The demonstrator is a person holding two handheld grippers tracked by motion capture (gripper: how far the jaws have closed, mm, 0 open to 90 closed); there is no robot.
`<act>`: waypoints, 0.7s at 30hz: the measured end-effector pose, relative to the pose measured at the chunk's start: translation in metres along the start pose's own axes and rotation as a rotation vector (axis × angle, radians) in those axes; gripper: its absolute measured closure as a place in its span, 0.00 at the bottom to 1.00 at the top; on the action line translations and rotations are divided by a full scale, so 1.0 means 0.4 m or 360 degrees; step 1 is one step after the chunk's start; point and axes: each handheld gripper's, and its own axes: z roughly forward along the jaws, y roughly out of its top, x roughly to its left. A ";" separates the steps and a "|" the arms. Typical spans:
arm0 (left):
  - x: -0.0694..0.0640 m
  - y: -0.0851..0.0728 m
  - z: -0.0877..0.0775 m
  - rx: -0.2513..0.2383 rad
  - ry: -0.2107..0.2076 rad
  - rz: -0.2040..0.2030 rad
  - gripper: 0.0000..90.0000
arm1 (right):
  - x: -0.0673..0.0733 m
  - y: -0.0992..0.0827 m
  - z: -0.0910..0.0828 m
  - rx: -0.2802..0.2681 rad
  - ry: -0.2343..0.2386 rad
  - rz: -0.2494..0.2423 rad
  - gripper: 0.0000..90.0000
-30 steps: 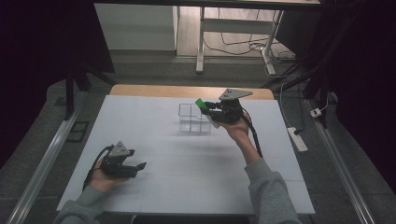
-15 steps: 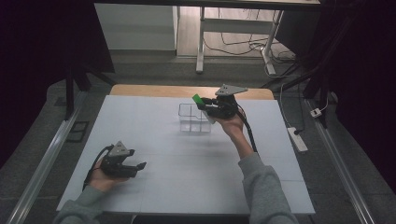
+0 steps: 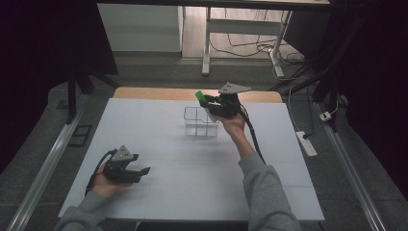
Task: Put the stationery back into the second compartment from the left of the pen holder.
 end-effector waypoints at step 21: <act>0.000 -0.002 0.001 0.0009 -0.0004 0.0011 0.30 | -0.002 0.011 0.087 -0.0059 0.0006 0.0007 0.73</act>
